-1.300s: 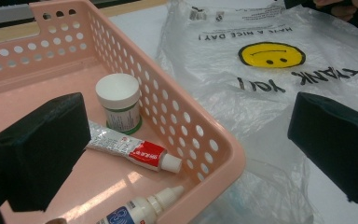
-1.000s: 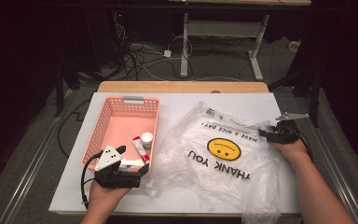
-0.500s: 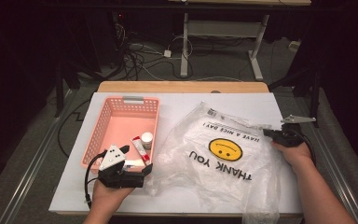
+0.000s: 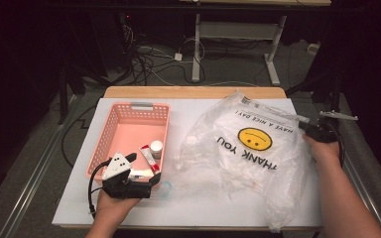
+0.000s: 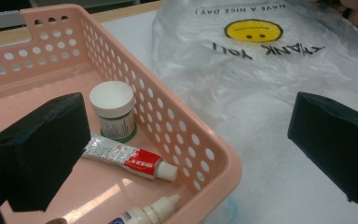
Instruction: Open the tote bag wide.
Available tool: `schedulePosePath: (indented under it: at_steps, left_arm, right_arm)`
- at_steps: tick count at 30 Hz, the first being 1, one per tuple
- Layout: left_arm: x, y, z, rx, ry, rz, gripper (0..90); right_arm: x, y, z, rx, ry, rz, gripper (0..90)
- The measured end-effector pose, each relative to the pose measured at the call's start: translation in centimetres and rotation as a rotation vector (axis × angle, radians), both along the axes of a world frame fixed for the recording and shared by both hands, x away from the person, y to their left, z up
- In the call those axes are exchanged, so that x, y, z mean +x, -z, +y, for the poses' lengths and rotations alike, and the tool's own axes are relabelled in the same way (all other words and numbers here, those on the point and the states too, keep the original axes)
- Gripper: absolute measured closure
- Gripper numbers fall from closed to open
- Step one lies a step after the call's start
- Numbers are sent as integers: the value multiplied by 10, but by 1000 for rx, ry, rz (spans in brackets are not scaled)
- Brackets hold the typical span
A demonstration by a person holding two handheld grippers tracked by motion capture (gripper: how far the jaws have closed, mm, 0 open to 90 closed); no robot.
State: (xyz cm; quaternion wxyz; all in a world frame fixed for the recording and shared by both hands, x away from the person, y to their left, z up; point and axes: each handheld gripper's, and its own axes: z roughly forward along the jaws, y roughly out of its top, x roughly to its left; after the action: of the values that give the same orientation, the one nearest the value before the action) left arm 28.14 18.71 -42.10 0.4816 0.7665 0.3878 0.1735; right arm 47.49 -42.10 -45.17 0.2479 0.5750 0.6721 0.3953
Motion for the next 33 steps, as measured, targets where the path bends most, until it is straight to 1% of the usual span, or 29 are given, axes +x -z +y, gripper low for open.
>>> schedulePosePath:
  at_steps: [3,5,7,8,9,10,11,13,14,15,16,18,19,20,21,22,24,26,28,29,30,31,32,33]
  left_arm:
    - [1,0,0,-7,0,1,0]
    - [-1,1,1,-9,2,-1,0]
    - [-1,1,2,-8,1,-1,0]
    - [-1,1,2,-9,2,-1,0]
    - [-1,1,2,-8,2,-2,0]
    - [0,1,1,-8,5,-2,0]
    - [0,1,1,-8,5,-2,0]
    - [1,1,0,-10,6,0,0]
    - [1,1,0,-10,4,-1,0]
    - [1,1,-1,-10,2,-2,0]
    - [1,1,-1,-9,1,-3,0]
    - [0,1,0,-11,-4,-3,0]
    - [0,1,1,-12,-5,-3,0]
    - [1,2,2,-16,-8,-3,0]
    - [1,2,3,-21,-11,-1,0]
    - [2,2,3,-24,-10,-3,0]
    - [3,2,3,-24,-8,-7,0]
    - [4,2,4,-28,-7,-10,0]
    - [5,2,4,-25,-11,-13,0]
    - [5,2,4,-25,-11,-13,0]
    - [7,4,5,-14,-15,-18,0]
    - [7,4,5,-14,-15,-18,0]
    - [7,4,5,-16,-19,-14,0]
    - [8,5,5,-10,-21,-12,0]
  right_arm:
    - [1,0,-9,9,49,-13,900]
    - [-3,2,-15,19,79,-17,900]
    - [-11,5,-18,22,93,-7,900]
    - [-17,5,-19,16,93,-4,900]
    - [-17,5,-19,16,93,-4,900]
    - [-30,7,-19,4,87,-7,900]
    - [-36,7,-20,0,74,-9,898]
    - [-51,8,-18,-36,54,-12,882]
    - [-59,9,-16,-41,46,-6,873]
    - [-59,9,-16,-41,46,-6,873]
    - [-75,9,-13,-62,26,-17,831]
    - [-88,10,-11,-74,9,-20,756]
    - [-95,10,-11,-76,7,-23,702]
    - [-99,11,-12,-84,-7,-33,633]
    - [-104,11,-12,-84,-6,-35,560]
    - [-109,10,-14,-87,2,-41,523]
    - [-119,7,-17,-64,-3,-65,478]
    - [-128,1,-20,-52,-13,-97,429]
    - [-139,-5,-18,-39,-34,-113,380]
    - [-144,-7,-17,-34,-54,-127,349]
    - [-148,-8,-14,-27,-73,-134,316]
    - [-153,-9,-10,-18,-86,-137,279]
    - [-153,-9,-10,-18,-86,-137,279]
    - [-159,-9,-2,-20,-120,-162,189]
